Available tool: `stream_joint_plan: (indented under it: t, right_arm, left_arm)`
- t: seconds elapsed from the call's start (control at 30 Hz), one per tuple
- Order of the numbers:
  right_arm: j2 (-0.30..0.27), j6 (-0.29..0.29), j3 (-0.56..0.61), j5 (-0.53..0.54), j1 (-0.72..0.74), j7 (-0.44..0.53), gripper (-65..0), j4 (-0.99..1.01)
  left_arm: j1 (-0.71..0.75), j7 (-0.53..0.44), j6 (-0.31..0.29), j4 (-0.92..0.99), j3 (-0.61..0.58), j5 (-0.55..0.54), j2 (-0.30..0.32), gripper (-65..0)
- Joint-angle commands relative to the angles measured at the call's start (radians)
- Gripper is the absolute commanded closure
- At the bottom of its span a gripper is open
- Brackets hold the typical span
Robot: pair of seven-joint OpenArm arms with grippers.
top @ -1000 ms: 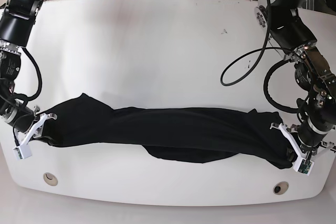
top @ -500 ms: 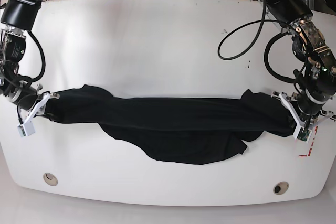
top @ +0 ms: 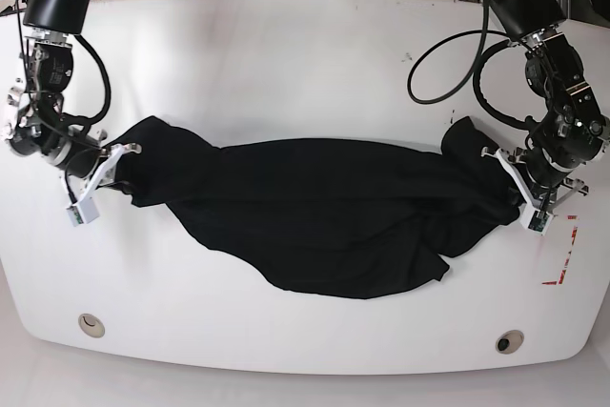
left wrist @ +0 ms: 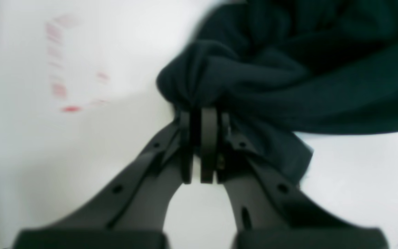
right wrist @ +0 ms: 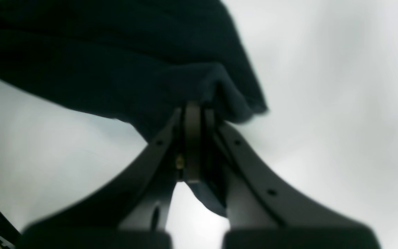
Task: Fold the T-shirt properly
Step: 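Lower the stretched T-shirt onto the table with both grippers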
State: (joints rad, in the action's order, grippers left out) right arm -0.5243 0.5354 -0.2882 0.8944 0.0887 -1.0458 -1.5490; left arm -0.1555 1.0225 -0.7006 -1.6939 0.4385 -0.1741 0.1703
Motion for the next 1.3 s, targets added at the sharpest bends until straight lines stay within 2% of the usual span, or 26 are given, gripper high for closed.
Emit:
stream_joint_plan:
  t: [0.0, 0.07, 0.33, 0.6, 0.8, 1.07, 1.27]
  right_arm:
    - [-0.012, 0.002, 0.006, -0.005, 0.031, 0.054, 0.0, -0.006]
    - [0.009, 0.002, 0.013, -0.037, 0.059, 0.076, 0.0, -0.011]
    - [0.013, 0.005, 0.008, -0.030, 0.086, 0.049, 0.0, -0.021]
    - [-0.002, 0.000, -0.010, -0.007, 0.012, 0.009, 0.0, -0.048]
    - [-0.010, -0.004, -0.008, -0.004, -0.060, 0.047, 0.0, -0.045]
    - [-0.012, -0.004, -0.008, -0.003, -0.106, 0.066, 0.0, -0.036]
    - [-0.019, -0.007, -0.004, 0.004, -0.090, 0.073, 0.0, -0.024]
  left_arm:
    - [-0.036, -0.044, 0.002, 0.025, 0.001, -0.008, 0.019, -1.5]
    - [-0.077, -0.042, 0.002, 0.045, -0.013, -0.007, 0.010, -0.7]
    - [-0.103, 0.009, 0.002, 0.008, -0.019, -0.009, 0.003, -0.4]
    - [-0.045, 0.052, 0.002, -0.014, 0.004, -0.008, 0.002, 0.0]
    - [0.042, 0.018, 0.002, -0.010, 0.019, -0.012, 0.000, 0.0]
    - [0.076, 0.001, 0.002, -0.012, 0.025, -0.013, -0.005, 0.0]
    - [0.058, -0.006, 0.002, -0.016, 0.024, -0.011, -0.014, 0.0]
